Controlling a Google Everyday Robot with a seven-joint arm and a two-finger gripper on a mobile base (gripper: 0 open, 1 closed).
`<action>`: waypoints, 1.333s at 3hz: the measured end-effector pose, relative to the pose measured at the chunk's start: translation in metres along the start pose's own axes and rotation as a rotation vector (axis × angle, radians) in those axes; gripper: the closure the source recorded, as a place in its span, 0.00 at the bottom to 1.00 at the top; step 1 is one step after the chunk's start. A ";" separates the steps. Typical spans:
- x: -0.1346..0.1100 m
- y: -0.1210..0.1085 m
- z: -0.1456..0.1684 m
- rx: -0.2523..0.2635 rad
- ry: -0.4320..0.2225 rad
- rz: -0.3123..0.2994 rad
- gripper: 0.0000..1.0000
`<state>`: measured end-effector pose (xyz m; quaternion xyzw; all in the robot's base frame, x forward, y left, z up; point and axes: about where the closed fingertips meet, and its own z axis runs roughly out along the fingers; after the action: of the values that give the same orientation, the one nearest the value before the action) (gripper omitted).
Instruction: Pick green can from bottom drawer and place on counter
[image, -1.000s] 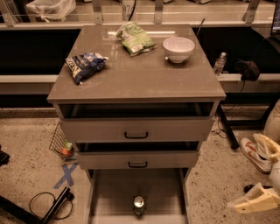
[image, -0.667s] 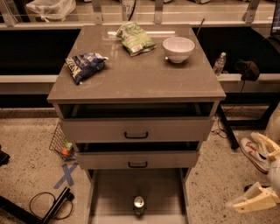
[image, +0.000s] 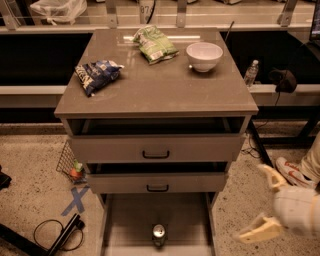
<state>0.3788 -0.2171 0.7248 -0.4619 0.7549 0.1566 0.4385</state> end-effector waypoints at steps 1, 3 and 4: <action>0.047 0.014 0.082 -0.030 -0.120 0.004 0.00; 0.099 0.043 0.159 -0.115 -0.235 0.071 0.00; 0.098 0.043 0.158 -0.115 -0.234 0.071 0.00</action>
Offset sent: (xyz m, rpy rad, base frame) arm 0.0472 0.0851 -0.2413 0.3288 -0.0345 0.1448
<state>0.4059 -0.1478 0.5489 -0.4376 0.7043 0.2679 0.4906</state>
